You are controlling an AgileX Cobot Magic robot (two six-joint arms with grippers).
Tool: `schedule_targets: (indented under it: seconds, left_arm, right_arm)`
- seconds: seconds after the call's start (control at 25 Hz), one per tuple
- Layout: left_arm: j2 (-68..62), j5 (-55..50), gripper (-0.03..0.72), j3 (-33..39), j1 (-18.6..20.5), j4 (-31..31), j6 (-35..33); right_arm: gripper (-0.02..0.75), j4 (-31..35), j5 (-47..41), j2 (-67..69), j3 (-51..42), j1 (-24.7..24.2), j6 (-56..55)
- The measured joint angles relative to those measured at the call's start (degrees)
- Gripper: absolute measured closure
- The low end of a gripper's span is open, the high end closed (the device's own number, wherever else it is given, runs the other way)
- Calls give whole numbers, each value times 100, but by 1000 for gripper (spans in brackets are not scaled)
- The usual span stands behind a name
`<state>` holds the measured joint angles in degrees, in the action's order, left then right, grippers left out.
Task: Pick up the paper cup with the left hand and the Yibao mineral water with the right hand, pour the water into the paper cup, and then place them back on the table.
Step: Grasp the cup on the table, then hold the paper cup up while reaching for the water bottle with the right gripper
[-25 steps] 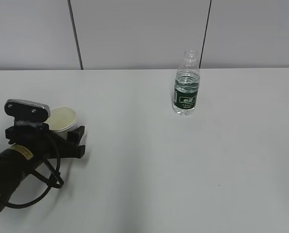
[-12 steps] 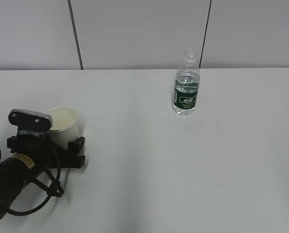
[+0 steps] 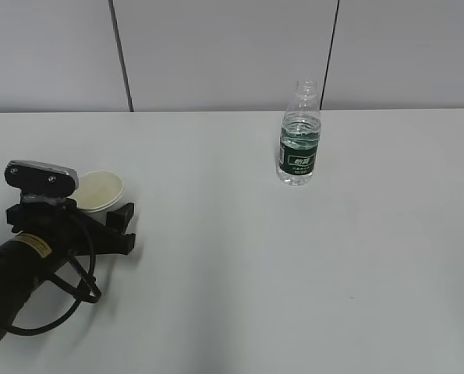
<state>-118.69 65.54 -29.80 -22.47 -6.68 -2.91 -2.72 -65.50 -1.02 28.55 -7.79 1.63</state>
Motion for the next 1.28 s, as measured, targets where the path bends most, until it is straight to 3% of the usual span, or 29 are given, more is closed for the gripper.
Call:
schedule_targets:
  seconds: [0.96, 1.28]
  left_arm:
    - [-131, -10, 129, 0, 0, 1, 0]
    - [-131, 3, 260, 0, 0, 1, 0]
  right_arm:
    - [153, 0, 0, 0, 0, 0, 0]
    - [153, 0, 0, 0, 0, 0, 0]
